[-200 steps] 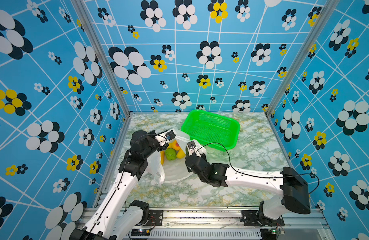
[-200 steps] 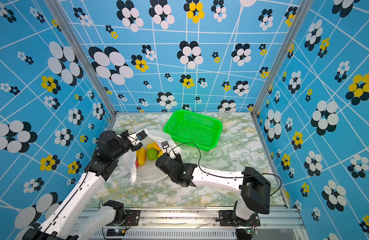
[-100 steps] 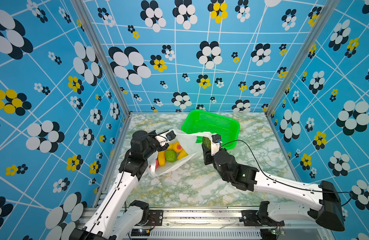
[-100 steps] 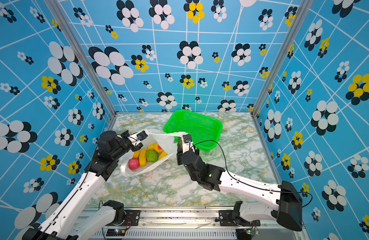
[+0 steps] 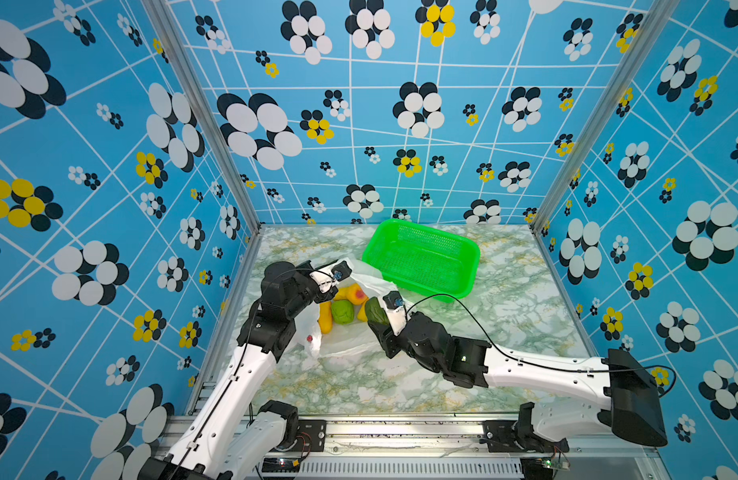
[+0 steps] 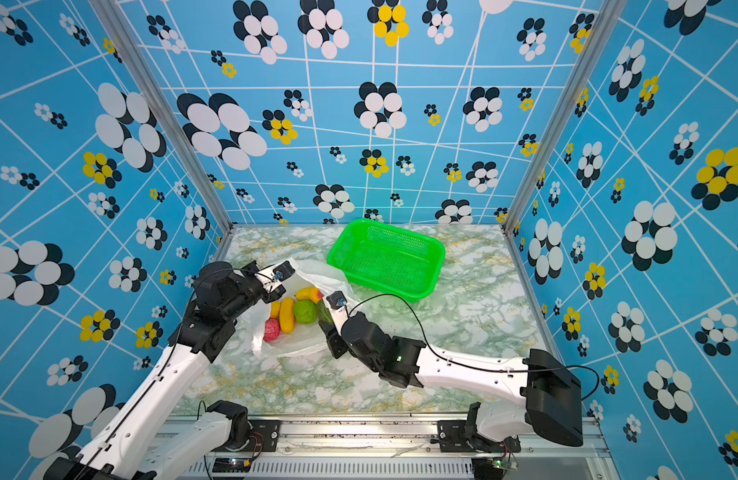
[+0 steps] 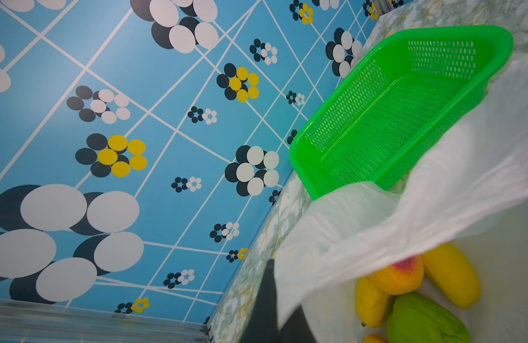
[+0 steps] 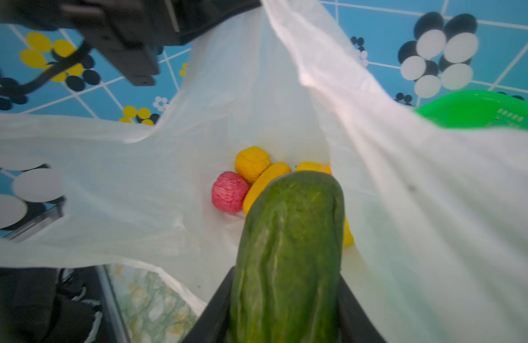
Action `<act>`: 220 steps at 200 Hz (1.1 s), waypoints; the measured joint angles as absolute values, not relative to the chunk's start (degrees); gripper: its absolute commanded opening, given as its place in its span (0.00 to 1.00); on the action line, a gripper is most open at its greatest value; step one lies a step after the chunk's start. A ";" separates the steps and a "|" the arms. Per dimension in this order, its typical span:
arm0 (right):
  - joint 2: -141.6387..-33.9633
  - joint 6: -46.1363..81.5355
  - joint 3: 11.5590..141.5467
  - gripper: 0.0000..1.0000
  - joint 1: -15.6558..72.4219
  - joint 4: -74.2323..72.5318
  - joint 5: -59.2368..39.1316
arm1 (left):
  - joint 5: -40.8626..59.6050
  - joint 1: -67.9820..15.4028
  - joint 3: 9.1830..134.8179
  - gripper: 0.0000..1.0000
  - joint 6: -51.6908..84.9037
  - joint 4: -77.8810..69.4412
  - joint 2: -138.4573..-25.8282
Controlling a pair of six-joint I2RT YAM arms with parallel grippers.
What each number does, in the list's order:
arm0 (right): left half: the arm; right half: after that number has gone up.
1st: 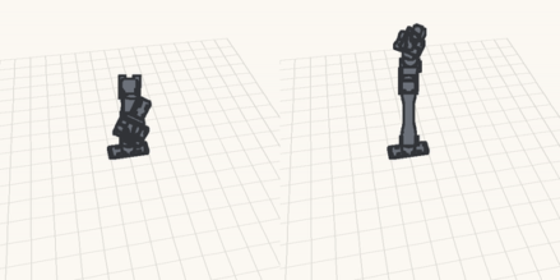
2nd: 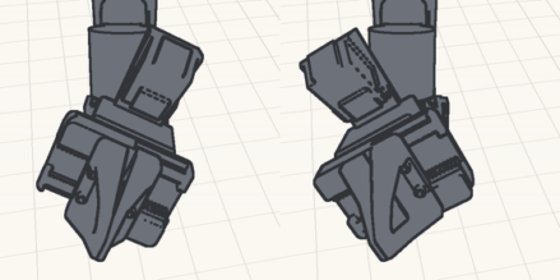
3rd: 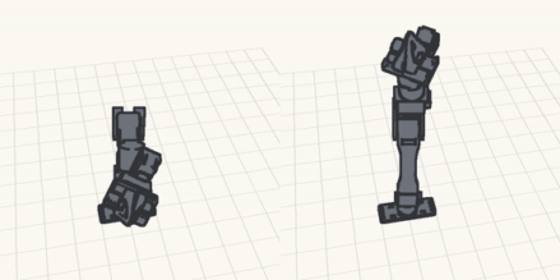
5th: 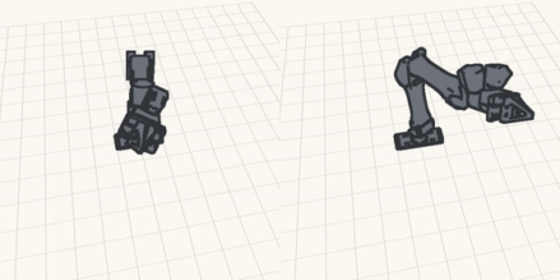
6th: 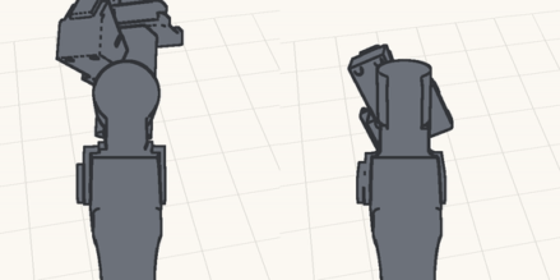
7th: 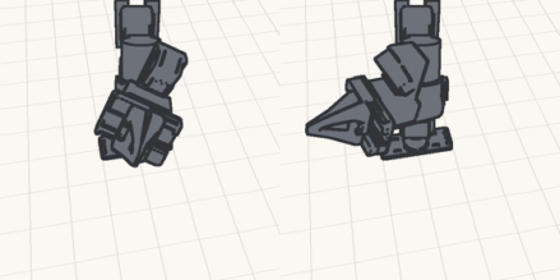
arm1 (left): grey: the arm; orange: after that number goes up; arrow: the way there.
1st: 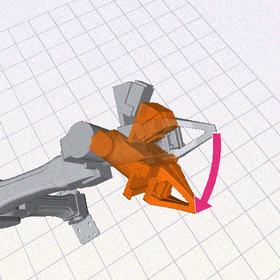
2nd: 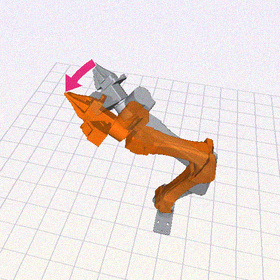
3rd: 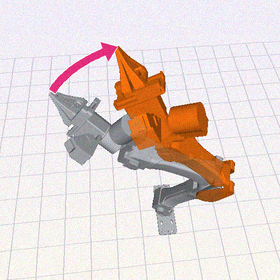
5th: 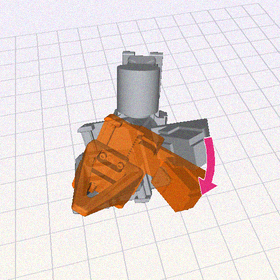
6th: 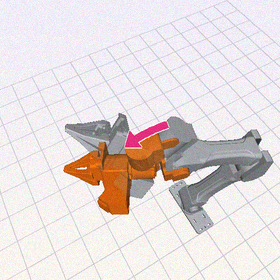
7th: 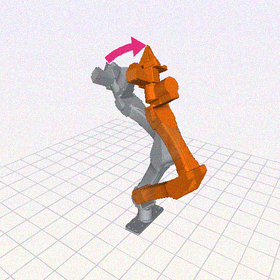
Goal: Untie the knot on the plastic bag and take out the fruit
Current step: 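Lift the papaya out of the bag with the right gripper, then carry the papaya with the right gripper over the green basket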
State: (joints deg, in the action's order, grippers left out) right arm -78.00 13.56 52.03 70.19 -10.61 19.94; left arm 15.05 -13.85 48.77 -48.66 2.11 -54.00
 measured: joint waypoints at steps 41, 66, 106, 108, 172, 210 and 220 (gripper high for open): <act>-70.30 9.76 50.30 0.12 72.07 -13.54 15.94 | 14.68 -13.85 48.82 0.00 -48.45 2.13 -54.00; -60.95 7.20 47.29 0.06 71.96 -15.44 18.33 | 14.59 -13.91 48.82 0.00 -47.59 2.15 -54.00; -46.19 6.28 42.46 0.03 68.05 -16.16 30.15 | 13.37 -20.88 51.66 0.00 -46.61 5.02 -55.27; -45.52 6.46 42.30 0.03 67.55 -16.01 30.92 | 12.95 -21.67 51.79 0.00 -46.98 5.17 -55.42; -43.33 20.38 39.13 0.05 41.45 -7.60 45.80 | 10.31 -28.12 47.97 0.00 -51.29 5.80 -52.86; -72.75 24.86 54.52 0.00 30.04 3.05 31.88 | 10.52 -28.10 46.39 0.00 -52.93 5.89 -51.72; -78.94 24.88 58.41 0.00 29.39 4.82 29.19 | 10.79 -28.10 45.71 0.00 -53.30 5.80 -50.50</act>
